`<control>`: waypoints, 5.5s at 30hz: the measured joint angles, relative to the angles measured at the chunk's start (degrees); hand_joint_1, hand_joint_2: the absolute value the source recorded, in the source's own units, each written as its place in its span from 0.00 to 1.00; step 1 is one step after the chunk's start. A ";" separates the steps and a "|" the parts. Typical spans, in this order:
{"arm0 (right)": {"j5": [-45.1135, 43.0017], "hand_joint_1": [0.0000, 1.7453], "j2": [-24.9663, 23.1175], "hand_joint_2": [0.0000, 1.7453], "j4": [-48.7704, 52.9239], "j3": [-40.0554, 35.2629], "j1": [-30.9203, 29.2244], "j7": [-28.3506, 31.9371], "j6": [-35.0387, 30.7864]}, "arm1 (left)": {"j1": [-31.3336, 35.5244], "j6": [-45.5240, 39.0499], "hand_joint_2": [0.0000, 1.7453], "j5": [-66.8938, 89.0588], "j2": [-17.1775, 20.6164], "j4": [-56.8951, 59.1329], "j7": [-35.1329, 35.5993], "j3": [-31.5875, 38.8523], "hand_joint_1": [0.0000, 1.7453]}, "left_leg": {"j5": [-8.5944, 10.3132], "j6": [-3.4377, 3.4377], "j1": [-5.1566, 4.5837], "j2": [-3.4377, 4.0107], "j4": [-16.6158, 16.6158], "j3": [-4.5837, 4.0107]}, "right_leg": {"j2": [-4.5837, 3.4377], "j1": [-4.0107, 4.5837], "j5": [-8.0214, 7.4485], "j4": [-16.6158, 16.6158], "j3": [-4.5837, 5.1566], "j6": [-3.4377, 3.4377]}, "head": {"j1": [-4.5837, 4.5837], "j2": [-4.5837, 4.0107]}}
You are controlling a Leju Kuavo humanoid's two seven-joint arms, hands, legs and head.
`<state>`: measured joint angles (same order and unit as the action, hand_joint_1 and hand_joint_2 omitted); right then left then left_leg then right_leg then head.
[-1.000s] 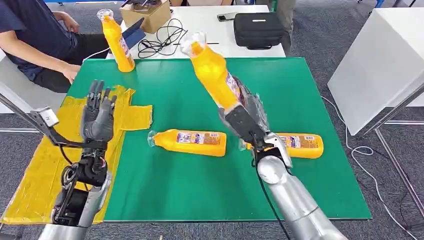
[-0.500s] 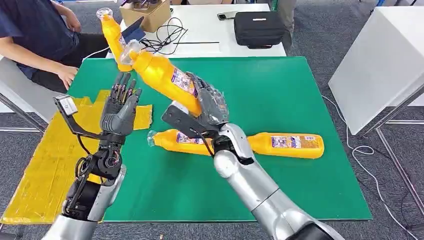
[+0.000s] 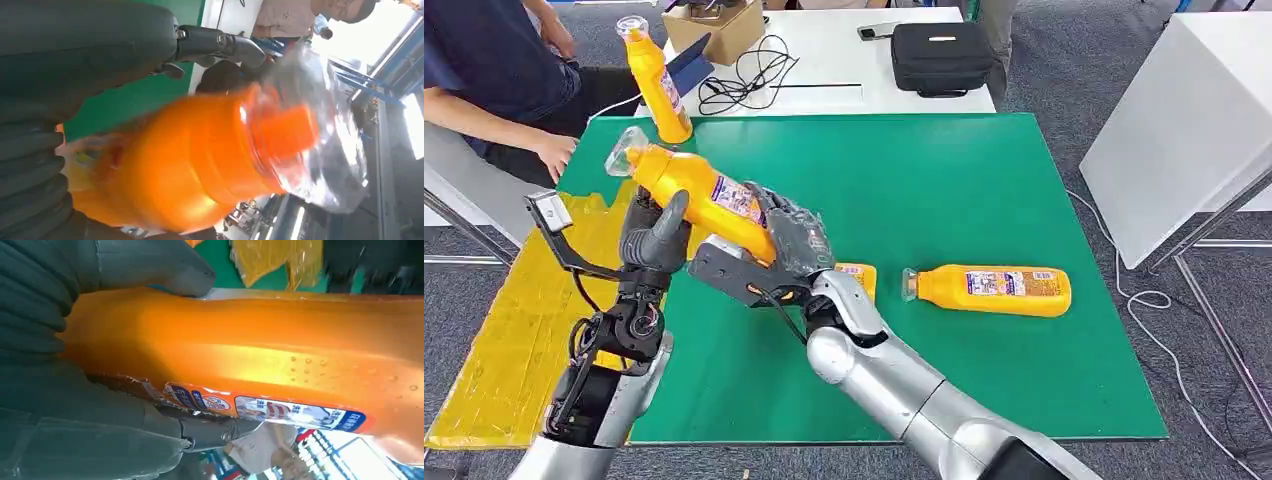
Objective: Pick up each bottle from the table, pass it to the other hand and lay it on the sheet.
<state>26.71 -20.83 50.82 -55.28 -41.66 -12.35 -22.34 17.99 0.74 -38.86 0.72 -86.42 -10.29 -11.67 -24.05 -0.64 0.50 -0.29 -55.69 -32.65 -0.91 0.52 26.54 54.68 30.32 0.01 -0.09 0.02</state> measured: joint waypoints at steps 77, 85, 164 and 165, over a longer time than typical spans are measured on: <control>3.01 0.00 8.03 0.00 22.10 19.27 6.23 9.28 13.55 | -10.66 -18.79 1.00 36.28 1.88 -8.97 -10.17 15.04 1.00 | 0.00 0.01 0.02 -0.01 0.00 0.01 | 0.02 0.01 0.00 -0.01 0.03 -0.01 | 0.00 0.00; -1.27 0.00 10.80 0.00 26.01 20.68 6.90 10.54 13.75 | -6.65 -39.89 1.00 97.58 4.09 -1.55 -15.52 19.68 1.00 | 0.00 0.01 0.02 0.01 0.00 0.01 | 0.03 0.00 0.00 -0.01 0.02 0.00 | -0.02 0.00; -6.29 0.00 20.09 0.00 27.28 17.93 9.97 12.74 11.19 | 9.36 -40.11 0.00 121.81 7.43 64.11 -1.55 4.31 0.00 | 0.14 0.05 -0.04 -0.51 0.04 0.70 | 0.51 -0.03 0.04 -0.01 -0.84 -0.03 | 0.02 0.00; -6.29 0.00 20.09 0.00 27.28 17.91 9.97 12.74 11.19 | 9.37 -40.11 0.00 121.81 7.43 64.10 -1.55 4.31 0.00 | 0.14 0.05 -0.04 -0.51 0.04 0.71 | 0.51 -0.03 0.04 -0.01 -0.85 -0.03 | 0.00 0.00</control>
<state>20.41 -0.74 78.09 -37.38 -31.68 0.39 -11.15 27.35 -39.36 82.95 8.15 -22.32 -11.85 -7.37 -23.91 -0.60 0.46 -0.80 -55.65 -31.94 -0.40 0.49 26.58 54.67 29.48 -0.02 -0.09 0.02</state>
